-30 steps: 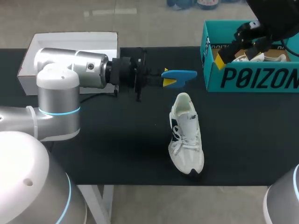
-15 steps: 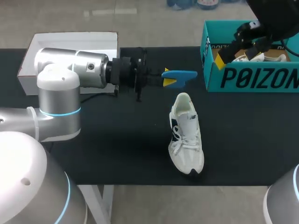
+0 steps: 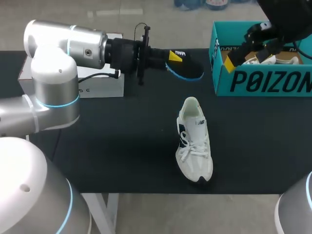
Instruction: Take the shoe out of the shoebox, open the shoe tongue, remove and reinsert the insole, then place the shoe into the shoebox
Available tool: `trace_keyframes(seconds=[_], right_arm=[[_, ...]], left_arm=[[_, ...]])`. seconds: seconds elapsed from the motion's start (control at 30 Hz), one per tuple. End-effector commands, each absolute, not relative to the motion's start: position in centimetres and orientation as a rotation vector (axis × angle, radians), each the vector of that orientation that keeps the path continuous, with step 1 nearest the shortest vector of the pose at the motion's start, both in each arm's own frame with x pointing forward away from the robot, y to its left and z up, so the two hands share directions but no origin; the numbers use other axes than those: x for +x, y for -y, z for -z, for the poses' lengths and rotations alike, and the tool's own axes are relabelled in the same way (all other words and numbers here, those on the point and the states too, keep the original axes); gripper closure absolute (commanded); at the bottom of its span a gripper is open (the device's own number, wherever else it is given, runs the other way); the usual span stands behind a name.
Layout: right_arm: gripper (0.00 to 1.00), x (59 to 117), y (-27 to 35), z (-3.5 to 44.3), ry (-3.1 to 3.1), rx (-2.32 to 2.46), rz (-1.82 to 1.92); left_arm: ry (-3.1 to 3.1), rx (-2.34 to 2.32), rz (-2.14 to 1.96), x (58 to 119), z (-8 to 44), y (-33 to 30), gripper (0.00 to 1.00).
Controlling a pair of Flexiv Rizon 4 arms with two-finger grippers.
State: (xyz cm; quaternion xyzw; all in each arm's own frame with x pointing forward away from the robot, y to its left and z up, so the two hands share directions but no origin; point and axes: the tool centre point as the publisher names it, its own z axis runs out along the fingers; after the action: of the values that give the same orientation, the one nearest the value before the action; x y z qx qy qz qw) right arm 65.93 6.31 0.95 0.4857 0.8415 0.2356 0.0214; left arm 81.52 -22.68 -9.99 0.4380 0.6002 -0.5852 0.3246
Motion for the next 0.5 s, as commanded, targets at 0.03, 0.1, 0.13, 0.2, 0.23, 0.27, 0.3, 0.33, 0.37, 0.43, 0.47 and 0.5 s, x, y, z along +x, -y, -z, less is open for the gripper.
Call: trace_keyframes(seconds=[0.03, 0.1, 0.13, 0.2, 0.23, 0.27, 0.3, 0.33, 0.37, 0.43, 0.47, 0.5], right_arm=[[0.0, 66.1, -6.5, -1.1, -2.611, 1.508, -0.723], [0.0, 66.1, -6.5, -1.1, -2.611, 1.508, -0.723], [0.0, 66.1, -6.5, -1.1, -2.611, 1.508, -0.723], [0.0, 66.1, -6.5, -1.1, -2.611, 1.508, -0.723], [0.0, 66.1, -6.5, -1.1, -2.611, 1.508, -0.723], [0.0, 66.1, -6.5, -1.1, -2.611, 1.508, -0.723], [0.0, 66.1, -6.5, -1.1, -2.611, 1.508, -0.723], [0.0, 66.1, -6.5, -1.1, -2.611, 1.508, -0.723], [0.0, 66.1, -6.5, -1.1, -2.611, 1.508, -0.723], [0.0, 66.1, -6.5, -1.1, -2.611, 1.508, -0.723], [0.0, 66.1, -6.5, -1.1, -2.611, 1.508, -0.723], [0.0, 66.1, -6.5, -1.1, -2.611, 1.508, -0.723]], left_arm=[[-1.296, 1.416, 1.217, 80.8, 10.1, 23.3, 1.0], [-1.255, 1.438, 1.209, 80.8, 10.4, 23.7, 1.0], [-1.238, 1.436, 1.204, 80.7, 10.6, 23.9, 1.0], [-1.211, 1.431, 1.213, 80.7, 11.2, 24.1, 1.0], [-1.206, 1.43, 1.212, 80.7, 11.5, 24.3, 1.0], [-1.197, 1.427, 1.206, 80.7, 11.8, 24.4, 1.0], [-1.184, 1.421, 1.208, 80.7, 12.1, 24.5, 1.0], [-1.168, 1.41, 1.217, 80.7, 12.4, 24.5, 1.0], [-1.163, 1.403, 1.212, 80.8, 12.7, 24.5, 1.0], [-1.144, 1.402, 1.213, 80.9, 13.1, 24.5, 1.0], [-1.143, 1.404, 1.212, 81.0, 13.4, 24.5, 1.0], [-1.142, 1.404, 1.211, 81.1, 13.6, 24.5, 1.0]])
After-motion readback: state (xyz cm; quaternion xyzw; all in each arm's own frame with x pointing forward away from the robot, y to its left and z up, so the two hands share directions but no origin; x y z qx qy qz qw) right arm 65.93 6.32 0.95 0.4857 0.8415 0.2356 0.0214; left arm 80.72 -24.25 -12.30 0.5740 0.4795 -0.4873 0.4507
